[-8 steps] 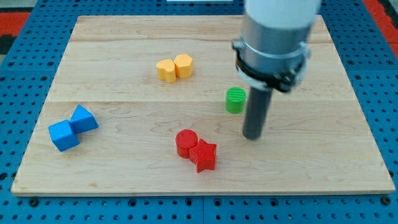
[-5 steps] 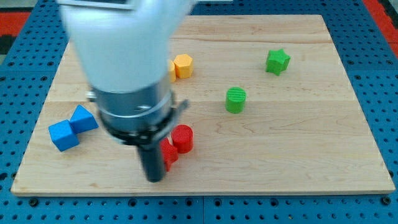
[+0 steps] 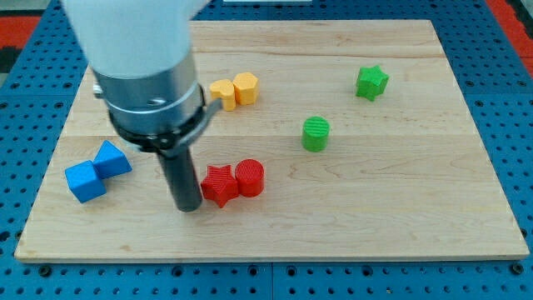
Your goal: Separate the red star from the red circle
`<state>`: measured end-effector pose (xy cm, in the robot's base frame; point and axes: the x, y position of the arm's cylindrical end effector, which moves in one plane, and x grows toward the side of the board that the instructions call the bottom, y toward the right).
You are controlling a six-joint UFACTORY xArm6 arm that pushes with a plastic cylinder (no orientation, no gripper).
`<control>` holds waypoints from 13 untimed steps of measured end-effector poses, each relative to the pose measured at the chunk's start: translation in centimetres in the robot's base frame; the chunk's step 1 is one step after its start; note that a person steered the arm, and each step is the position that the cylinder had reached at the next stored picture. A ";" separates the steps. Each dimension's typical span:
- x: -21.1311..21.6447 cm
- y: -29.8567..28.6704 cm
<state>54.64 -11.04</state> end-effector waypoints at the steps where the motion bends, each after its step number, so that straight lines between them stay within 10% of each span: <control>1: 0.1 -1.6; 6: 0.8 9.8; 13: -4.4 0.1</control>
